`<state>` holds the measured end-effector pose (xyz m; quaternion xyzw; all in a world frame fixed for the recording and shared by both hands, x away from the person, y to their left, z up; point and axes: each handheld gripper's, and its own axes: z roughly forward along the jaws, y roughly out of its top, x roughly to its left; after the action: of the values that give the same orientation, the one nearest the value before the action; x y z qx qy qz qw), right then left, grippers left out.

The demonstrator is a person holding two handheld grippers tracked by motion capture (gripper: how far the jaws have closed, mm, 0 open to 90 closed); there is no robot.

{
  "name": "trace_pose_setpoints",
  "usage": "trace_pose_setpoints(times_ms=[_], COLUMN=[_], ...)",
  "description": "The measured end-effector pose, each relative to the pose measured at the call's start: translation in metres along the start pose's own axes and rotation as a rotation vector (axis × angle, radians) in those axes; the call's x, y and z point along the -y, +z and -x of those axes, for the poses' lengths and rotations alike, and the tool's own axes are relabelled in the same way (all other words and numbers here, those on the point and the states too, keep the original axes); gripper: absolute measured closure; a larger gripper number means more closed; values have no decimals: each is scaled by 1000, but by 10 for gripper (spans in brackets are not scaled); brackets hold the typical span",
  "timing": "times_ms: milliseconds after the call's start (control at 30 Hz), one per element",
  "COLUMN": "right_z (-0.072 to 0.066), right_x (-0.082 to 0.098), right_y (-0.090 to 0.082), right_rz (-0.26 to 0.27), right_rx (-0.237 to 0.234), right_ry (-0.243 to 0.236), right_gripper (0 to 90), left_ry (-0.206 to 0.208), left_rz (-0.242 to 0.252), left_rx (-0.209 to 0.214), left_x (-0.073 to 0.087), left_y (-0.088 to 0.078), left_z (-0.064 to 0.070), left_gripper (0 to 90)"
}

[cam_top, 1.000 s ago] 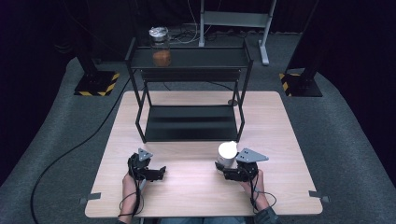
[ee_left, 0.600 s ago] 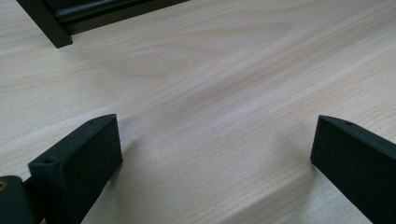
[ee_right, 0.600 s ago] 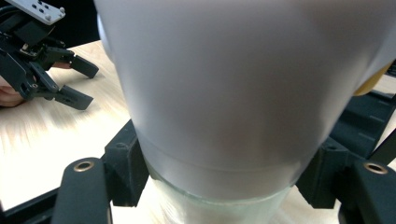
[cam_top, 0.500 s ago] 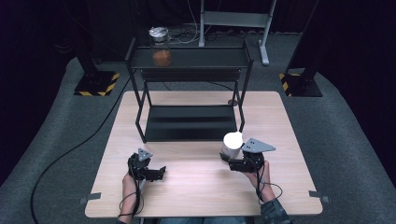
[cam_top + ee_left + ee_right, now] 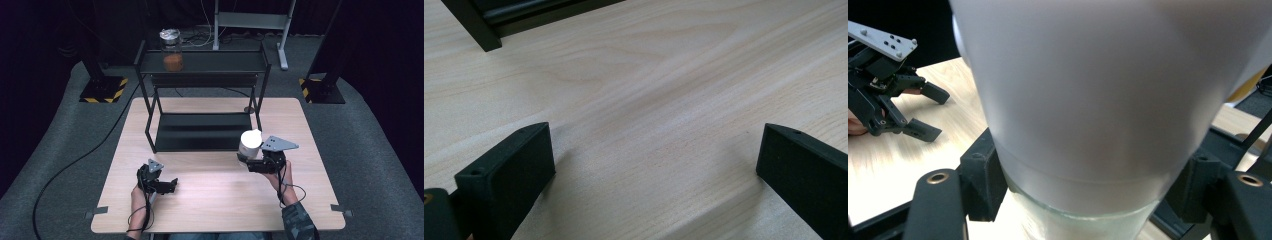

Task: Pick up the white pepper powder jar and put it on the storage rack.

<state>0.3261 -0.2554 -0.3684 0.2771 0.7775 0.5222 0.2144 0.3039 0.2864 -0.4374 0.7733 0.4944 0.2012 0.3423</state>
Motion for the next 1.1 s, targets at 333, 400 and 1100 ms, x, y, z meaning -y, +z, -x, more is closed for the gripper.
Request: trace_pose_setpoints(times_ms=[333,400,1100], right_z=[14,16,32], right_x=[-20,-23,-56], right_y=[-7,-9,-5], right_rz=[22,26,37], right_rx=[13,14,5], right_ry=[-12,-14,-33], right_gripper=[299,299,299], left_ry=[1,0,-3], left_rz=[-1,-1,1], left_rx=[-2,-1,1], left_x=[0,0,0], left_y=[0,0,0], left_z=[0,0,-1], left_gripper=[13,13,13])
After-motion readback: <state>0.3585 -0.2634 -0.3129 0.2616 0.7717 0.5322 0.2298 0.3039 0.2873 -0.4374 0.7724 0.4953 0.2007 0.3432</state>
